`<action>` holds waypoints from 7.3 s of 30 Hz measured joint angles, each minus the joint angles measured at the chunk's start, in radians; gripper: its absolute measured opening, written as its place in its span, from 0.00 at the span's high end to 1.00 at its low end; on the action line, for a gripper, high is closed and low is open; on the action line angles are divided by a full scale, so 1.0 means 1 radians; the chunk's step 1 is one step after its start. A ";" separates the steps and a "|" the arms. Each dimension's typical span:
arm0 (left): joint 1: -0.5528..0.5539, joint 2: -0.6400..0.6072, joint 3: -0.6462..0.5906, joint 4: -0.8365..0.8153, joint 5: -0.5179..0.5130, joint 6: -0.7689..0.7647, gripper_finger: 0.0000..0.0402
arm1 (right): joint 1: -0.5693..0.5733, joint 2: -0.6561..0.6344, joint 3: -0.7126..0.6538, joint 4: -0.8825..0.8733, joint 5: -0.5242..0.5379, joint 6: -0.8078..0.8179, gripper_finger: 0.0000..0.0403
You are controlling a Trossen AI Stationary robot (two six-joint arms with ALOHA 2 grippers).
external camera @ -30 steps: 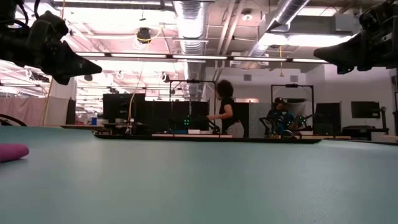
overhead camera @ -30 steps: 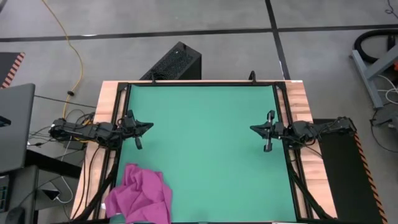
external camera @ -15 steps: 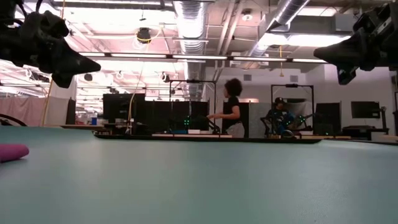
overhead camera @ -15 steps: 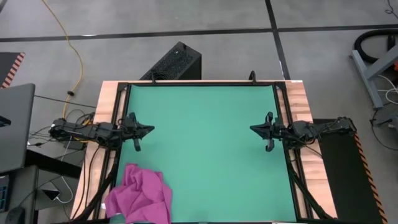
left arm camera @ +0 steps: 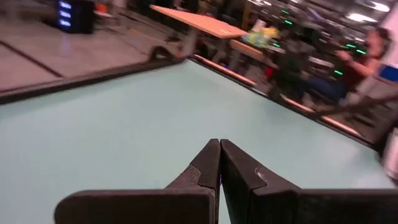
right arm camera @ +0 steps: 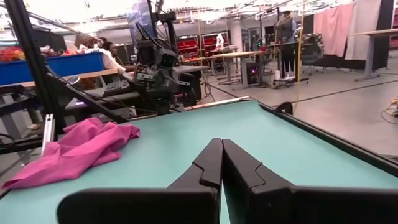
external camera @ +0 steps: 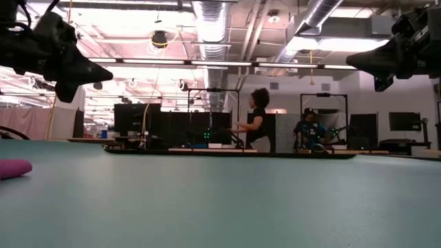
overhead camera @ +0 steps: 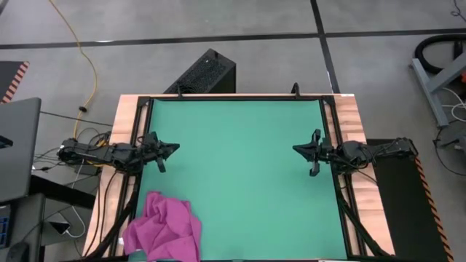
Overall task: Roll towel into tight, uniform cylinder
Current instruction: Fold the pink towel
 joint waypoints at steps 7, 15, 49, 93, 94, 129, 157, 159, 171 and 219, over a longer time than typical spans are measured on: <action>0.000 0.007 0.002 -0.003 -0.051 -0.049 1.00 | 0.031 0.015 0.001 0.049 -0.023 -0.013 0.92; -0.001 0.032 -0.001 0.339 0.299 -0.027 0.98 | 0.060 0.188 0.132 0.205 -0.022 -0.157 0.84; -0.001 0.577 0.577 -0.212 0.334 0.108 0.81 | 0.146 2.214 1.615 0.122 0.021 -0.034 0.47; -0.001 0.570 0.589 -0.433 0.453 0.020 0.81 | 0.172 2.323 2.233 -0.939 0.354 0.230 0.97; -0.001 0.570 0.589 -0.437 0.453 0.020 0.81 | 0.173 2.324 2.233 -0.978 0.274 0.255 0.96; -0.110 0.642 0.355 -0.232 0.320 0.065 0.67 | 0.168 2.320 2.181 -1.140 0.299 0.630 0.50; -0.110 0.641 0.355 -0.287 0.339 0.059 0.67 | 0.090 2.439 2.166 -1.201 0.254 0.550 0.95; -0.110 0.641 0.355 -0.288 0.338 0.059 0.67 | 0.106 2.412 2.169 -1.215 0.304 0.562 0.96; -0.110 0.642 0.355 -0.224 0.294 0.104 0.67 | 0.187 2.172 2.289 -1.250 0.523 0.459 0.99; 0.192 1.238 0.403 0.275 0.702 0.614 0.36 | 0.666 2.005 1.467 -0.566 0.085 1.112 1.00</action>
